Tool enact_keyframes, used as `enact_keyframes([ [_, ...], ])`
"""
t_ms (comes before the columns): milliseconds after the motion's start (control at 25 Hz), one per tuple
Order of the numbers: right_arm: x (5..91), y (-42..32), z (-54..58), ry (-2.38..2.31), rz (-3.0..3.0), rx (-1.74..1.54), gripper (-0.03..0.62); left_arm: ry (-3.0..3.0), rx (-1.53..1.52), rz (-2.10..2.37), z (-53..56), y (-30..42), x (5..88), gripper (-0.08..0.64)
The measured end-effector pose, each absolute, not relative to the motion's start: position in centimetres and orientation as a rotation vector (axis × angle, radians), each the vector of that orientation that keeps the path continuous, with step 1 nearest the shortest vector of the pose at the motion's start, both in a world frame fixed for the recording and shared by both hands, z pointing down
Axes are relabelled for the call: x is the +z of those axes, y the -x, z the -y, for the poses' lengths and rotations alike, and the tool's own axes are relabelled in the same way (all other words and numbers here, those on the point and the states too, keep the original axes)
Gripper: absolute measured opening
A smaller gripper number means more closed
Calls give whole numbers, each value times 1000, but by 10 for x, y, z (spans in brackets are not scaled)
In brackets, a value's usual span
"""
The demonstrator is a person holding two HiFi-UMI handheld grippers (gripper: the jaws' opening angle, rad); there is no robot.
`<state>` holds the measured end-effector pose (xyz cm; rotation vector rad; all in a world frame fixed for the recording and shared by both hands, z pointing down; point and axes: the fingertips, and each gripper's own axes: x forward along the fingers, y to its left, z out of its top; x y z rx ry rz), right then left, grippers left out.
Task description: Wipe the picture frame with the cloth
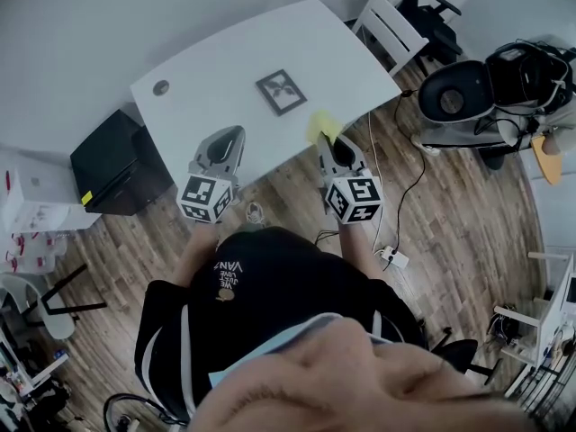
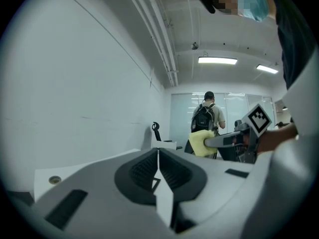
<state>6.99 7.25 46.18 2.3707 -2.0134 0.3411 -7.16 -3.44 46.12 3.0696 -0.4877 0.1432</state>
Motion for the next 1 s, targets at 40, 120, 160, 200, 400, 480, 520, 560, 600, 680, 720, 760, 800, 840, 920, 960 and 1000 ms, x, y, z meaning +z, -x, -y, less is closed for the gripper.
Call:
enact_keyframes([
  [40,462,-72,-67,-2371,2013,344,38,-3070,142,486,39,69,461,20],
  [120,462,-75,-57,-2372,2013,347,38,-3068,146,484,49,66,462,20],
  [160,462,-76,-51,-2372,2012,347,38,-3067,148,482,54,65,462,19],
  [200,461,-76,-45,-2373,2012,346,38,-3066,149,480,60,64,462,19],
  [400,456,-80,-18,-2380,2009,328,38,-3070,136,467,87,58,460,20],
  [480,456,-82,-10,-2386,2003,325,38,-3072,134,458,95,57,460,20],
  [520,455,-82,-6,-2388,2000,325,38,-3073,134,452,99,56,459,20],
  [560,455,-82,-2,-2391,1996,324,38,-3074,132,446,103,56,459,20],
  [600,454,-82,2,-2395,1991,322,38,-3075,129,441,107,57,458,20],
  [680,452,-81,10,-2403,1985,315,38,-3077,123,433,115,59,457,20],
  [720,450,-80,14,-2407,1983,312,38,-3077,122,433,118,60,456,20],
  [760,449,-80,16,-2410,1982,310,38,-3074,120,435,121,61,457,20],
  [800,449,-80,19,-2410,1981,310,38,-3070,117,438,124,62,457,20],
  [840,450,-80,20,-2406,1980,312,38,-3066,114,441,126,62,459,20],
  [920,454,-80,24,-2397,1979,322,38,-3058,115,442,128,62,463,20],
  [960,456,-79,26,-2393,1981,328,39,-3056,118,444,129,63,464,20],
  [1000,457,-79,30,-2388,1986,332,38,-3054,119,448,132,63,465,20],
])
